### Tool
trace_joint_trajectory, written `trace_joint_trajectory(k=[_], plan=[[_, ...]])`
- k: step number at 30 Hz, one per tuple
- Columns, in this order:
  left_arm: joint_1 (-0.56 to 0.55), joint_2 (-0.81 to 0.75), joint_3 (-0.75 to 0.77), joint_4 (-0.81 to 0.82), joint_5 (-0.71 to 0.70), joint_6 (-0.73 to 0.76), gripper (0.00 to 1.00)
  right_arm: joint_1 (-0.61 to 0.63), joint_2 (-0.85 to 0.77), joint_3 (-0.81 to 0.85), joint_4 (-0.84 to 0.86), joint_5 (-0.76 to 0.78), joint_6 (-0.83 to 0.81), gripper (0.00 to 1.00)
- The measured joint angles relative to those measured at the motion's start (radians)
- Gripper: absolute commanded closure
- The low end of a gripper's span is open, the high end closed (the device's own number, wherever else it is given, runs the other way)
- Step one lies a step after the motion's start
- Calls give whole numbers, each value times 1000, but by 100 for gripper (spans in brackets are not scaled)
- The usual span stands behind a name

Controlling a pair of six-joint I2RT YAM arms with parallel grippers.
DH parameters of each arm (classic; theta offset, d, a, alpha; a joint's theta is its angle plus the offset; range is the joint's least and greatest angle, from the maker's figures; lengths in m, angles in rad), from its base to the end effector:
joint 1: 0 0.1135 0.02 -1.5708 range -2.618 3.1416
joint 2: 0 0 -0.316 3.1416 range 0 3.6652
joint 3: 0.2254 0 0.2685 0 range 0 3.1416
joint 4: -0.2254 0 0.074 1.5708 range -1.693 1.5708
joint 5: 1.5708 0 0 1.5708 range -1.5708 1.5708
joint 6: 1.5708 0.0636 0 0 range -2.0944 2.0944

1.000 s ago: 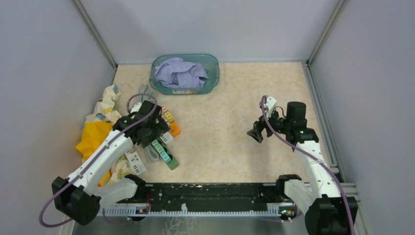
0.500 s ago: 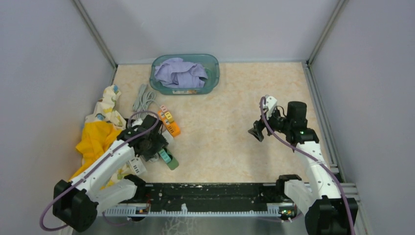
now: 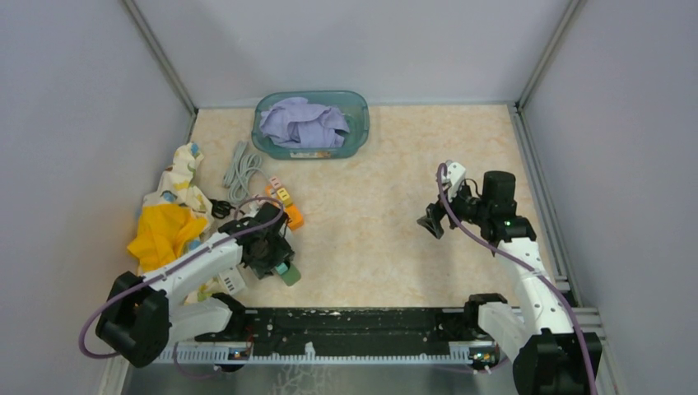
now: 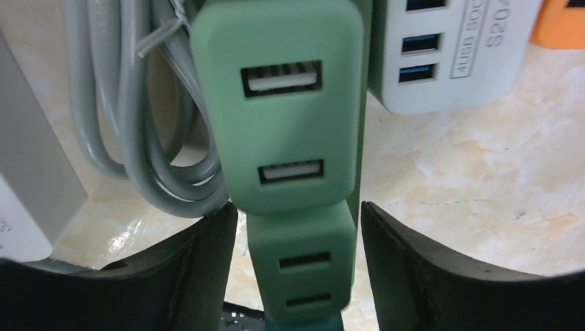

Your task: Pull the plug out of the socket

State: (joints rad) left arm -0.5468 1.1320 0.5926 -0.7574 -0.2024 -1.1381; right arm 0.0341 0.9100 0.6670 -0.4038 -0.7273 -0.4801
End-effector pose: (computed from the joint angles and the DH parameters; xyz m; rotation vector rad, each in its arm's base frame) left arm 0.1587 -0.0816 0.1854 -0.8557 2.6745 -0.0991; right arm 0.1899 0.0488 0.2850 -0.8944 1.8784 0.5336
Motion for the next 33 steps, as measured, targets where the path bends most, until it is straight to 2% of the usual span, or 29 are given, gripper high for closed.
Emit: trace_joint_trajectory(k=[7,10,12,13,21,24,28,33], plan=[[-11,34,-32,49,8,-13,34,0,0,0,0,-1,-4,1],[-16,55,-27,62,10,-13,62,0,0,0,0,-1,-7,1],[-21,73,-16,63,8,-20,86,0,0,0,0,-1,-8,1],[-21,77,-13,61,10,-27,89,0,0,0,0,-1,-8,1],[-30,53,-5,24,-38,5,100,0,0,0,0,-1,-9,1],[-31,-38,20,-64,-109,55,100,0,0,0,0,-1,-10,1],[-27,-176,131,-152,-210,124,100,0,-1,0,0,-2,-10,1],[-20,-214,301,-192,-304,247,100,0,-8,0,0,-1,-11,1]])
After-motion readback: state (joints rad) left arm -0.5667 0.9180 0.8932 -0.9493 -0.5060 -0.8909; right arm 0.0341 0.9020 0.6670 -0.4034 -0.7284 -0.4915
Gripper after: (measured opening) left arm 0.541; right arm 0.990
